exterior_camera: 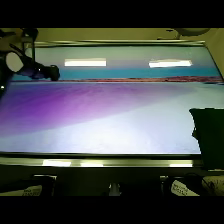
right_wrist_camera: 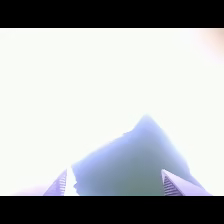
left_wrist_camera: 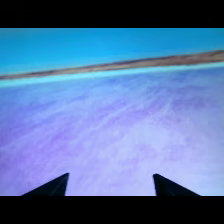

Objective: Fold the shirts.

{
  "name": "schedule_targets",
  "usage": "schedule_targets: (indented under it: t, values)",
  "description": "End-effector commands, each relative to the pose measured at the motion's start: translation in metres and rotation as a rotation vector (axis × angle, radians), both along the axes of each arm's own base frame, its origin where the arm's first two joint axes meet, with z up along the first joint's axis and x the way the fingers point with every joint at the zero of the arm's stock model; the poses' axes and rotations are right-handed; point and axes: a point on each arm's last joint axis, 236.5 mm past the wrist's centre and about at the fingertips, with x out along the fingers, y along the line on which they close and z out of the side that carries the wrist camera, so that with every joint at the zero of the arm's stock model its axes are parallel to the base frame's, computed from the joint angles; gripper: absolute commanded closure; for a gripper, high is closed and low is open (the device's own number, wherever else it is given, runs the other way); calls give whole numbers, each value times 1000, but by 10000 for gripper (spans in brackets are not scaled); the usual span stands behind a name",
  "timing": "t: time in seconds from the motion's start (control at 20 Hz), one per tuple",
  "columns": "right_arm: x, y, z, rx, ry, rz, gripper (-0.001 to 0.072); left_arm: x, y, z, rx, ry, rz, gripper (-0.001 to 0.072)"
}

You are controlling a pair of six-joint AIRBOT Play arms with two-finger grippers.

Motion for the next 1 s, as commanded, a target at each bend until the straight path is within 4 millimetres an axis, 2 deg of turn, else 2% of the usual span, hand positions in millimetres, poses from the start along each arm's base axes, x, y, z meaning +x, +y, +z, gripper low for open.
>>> schedule_targets:
  t: [0.0, 0.05, 0.1, 0.15, 0.25, 0.95]
  values:
    - [8, 141, -67, 168, 312, 301, 103, -56, 10, -63, 83, 323, 41, -13]
    - [-4, 172, -86, 282, 408, 356, 151, -59, 6, -71, 65, 304, 41, 33]
    - [-8, 196, -99, 382, 446, 390, 155, -56, 2, -73, 30, 242, 72, 93]
    - [-9, 207, -107, 439, 450, 381, 155, -55, 0, -75, 1, 206, 101, 93]
    - [-8, 206, -117, 446, 448, 351, 155, -58, 1, -80, 2, 218, 107, 93]
    - [-8, 205, -117, 439, 446, 352, 155, -55, 1, -84, 3, 219, 106, 92]
